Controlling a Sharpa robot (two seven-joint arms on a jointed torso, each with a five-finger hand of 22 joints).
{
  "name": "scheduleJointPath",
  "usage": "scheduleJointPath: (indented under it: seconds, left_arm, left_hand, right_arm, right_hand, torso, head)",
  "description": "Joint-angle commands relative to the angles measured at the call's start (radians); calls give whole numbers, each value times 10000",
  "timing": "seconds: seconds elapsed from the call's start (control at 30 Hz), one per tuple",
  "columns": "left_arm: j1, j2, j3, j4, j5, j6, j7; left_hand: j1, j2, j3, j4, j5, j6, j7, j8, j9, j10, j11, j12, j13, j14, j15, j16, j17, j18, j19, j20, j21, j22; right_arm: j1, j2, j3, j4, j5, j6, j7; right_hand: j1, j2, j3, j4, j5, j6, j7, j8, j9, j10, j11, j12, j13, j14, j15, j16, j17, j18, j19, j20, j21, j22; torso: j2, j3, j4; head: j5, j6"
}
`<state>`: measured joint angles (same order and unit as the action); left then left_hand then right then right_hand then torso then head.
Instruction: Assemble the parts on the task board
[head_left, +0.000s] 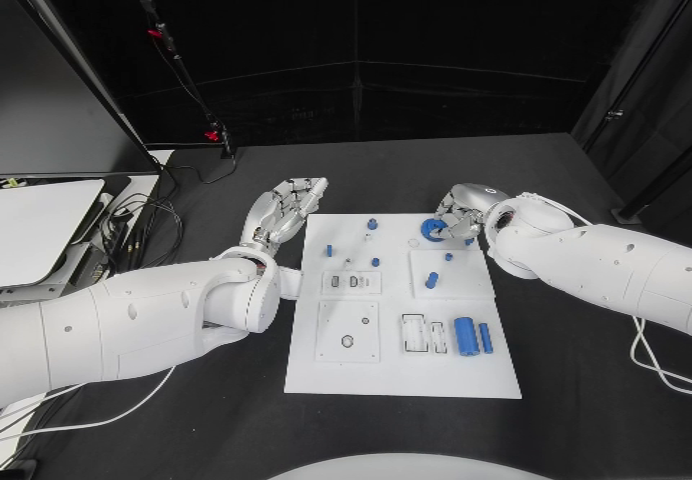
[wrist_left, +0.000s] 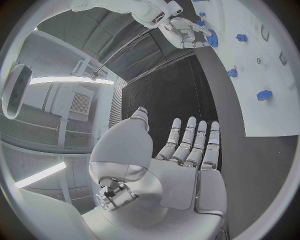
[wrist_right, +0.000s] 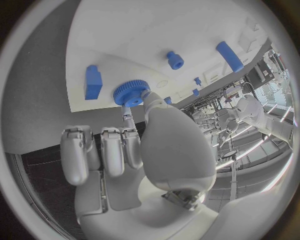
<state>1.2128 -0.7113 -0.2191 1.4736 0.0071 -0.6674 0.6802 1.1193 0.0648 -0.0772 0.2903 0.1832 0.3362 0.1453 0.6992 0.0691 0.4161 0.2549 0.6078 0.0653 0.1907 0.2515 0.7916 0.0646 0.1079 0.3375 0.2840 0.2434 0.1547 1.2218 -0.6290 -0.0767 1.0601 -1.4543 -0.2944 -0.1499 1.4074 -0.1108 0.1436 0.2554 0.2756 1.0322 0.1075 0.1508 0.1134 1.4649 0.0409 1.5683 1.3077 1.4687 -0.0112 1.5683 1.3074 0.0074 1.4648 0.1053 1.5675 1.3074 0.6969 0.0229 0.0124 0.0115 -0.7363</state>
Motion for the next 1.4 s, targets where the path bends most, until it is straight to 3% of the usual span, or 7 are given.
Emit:
scheduleJointPath:
  seconds: [0.03, 0.37, 0.57, 0.67, 0.97, 1.1, 1.4]
  left_arm:
    - [18, 3, 11, 13, -65, 89, 2905]
    - [18, -4, 10, 16, -65, 84, 2893]
    - [20, 2, 10, 13, -65, 67, 2875]
    - [20, 16, 10, 2, -65, 69, 2873]
    - [20, 47, 10, -33, -65, 87, 2843]
    - [20, 50, 10, -37, -65, 87, 2838]
    - [20, 61, 10, -40, -65, 94, 2836]
  left_hand:
    - [105, -20, -45, 10, 69, 55, 1480, 30, -9, 75, 14, 39, 1, 87, -5, 37, 4, -10, 25, 30, 46, 7]
    - [127, 1, -57, 8, 96, 61, 1479, 30, -12, 80, 14, 45, 0, 96, -6, 37, 2, -12, 22, 30, 53, 8]
    - [135, 10, -62, 8, 105, 64, 1479, 31, -12, 83, 13, 48, 0, 100, -6, 37, 2, -12, 25, 30, 57, 10]
    - [135, 10, -62, 8, 105, 64, 1479, 31, -12, 83, 13, 48, 0, 100, -6, 37, 2, -12, 25, 30, 57, 10]
    - [140, 16, -65, 8, 109, 67, 1479, 31, -13, 84, 13, 49, 0, 103, -6, 37, 1, -12, 25, 30, 60, 11]
    - [145, 21, -68, 8, 112, 69, 1478, 31, -13, 86, 13, 51, 0, 105, -6, 37, 1, -12, 25, 30, 62, 11]
    - [145, 21, -68, 8, 112, 69, 1478, 31, -13, 86, 13, 51, 0, 105, -6, 37, 1, -12, 25, 30, 62, 11]
  right_arm:
    - [-35, -21, -26, 21, -35, -463, 201]
    - [-33, -172, -16, 442, 513, -2185, 958]
    - [-1, -340, 0, 1079, 763, -2624, 1166]
    - [20, -248, 7, 1319, 856, -2527, 1170]
    - [37, 383, 16, 1517, 865, -1806, 937]
    - [38, 750, 17, 1443, 704, -1556, 884]
    - [33, 1351, 16, 992, 503, -1189, 899]
  right_hand:
    - [317, 224, 116, -119, -17, 353, -164, 65, 46, 1059, -67, 25, 2631, 1021, -75, 25, 2634, -74, 1060, -49, 33, 2634]
    - [538, 258, 222, -359, 47, 614, -110, -7, 11, 1059, -27, 25, 2631, 1021, -71, 25, 2634, -74, 1060, -48, 33, 2634]
    - [682, 281, 290, -520, 105, 732, -69, -61, -12, 1059, 15, 25, 2631, 1021, -36, 25, 2634, -74, 1060, -40, 33, 2634]
    - [685, 281, 291, -524, 105, 736, -69, -63, -13, 1059, 16, 25, 2631, 1021, -35, 25, 2634, -74, 1060, -39, 33, 2634]
    - [714, 313, 314, -574, 107, 816, -39, -78, -19, 1059, 41, 25, 2631, 1021, -14, 25, 2634, -74, 1060, -34, 33, 2634]
    - [715, 314, 315, -575, 107, 816, -39, -78, -19, 1059, 42, 25, 2631, 1021, -14, 25, 2634, -74, 1060, -33, 33, 2634]
    - [738, 326, 329, -609, 98, 809, -32, -115, -34, 1059, 50, 25, 2631, 1021, -4, 25, 2634, -74, 1060, -29, 33, 2634]
  torso:
    - [3, 2, 5]
    - [-7, -5, 4]
    - [-3, -24, 26]
    - [7, -5, 1]
    - [17, -7, 23]
    - [22, 1, 24]
    - [21, 7, 13]
  head:
    - [-4, -3]
    - [69, 64]
    - [124, 112]
    - [227, 135]
    - [472, 84]
    - [564, 51]
    - [613, 4]
